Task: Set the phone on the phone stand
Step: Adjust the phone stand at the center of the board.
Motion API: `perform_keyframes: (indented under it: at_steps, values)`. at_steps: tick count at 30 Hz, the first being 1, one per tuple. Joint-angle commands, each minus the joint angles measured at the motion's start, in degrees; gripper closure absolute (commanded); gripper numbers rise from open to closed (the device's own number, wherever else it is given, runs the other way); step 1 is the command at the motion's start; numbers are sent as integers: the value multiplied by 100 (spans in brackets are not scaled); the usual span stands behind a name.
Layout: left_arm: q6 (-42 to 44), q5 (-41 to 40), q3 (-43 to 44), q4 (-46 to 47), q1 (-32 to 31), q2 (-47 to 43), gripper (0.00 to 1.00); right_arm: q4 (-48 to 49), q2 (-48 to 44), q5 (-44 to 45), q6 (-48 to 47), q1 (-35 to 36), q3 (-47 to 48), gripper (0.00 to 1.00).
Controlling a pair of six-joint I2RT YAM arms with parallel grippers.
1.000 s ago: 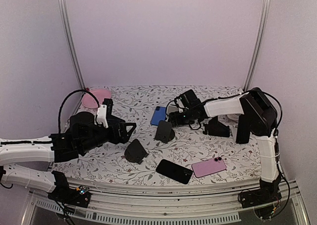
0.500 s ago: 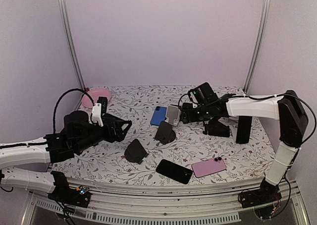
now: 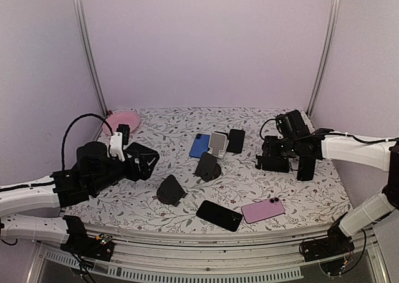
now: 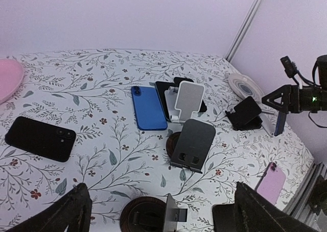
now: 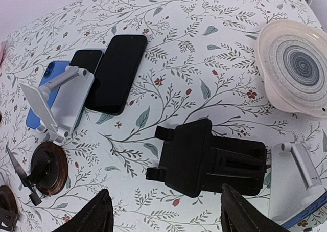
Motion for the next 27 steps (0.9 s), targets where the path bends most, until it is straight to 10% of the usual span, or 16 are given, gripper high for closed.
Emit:
perform_keyframes:
  at_steps: [1,27]
  values:
    - [192,-471,-146,-286,110,-199,3,238,-84,-221,93,-360,-156,32]
    - [250,-1889,-1650,-196,237,-2108,3,954,1004,-867,186,-803,-180,73]
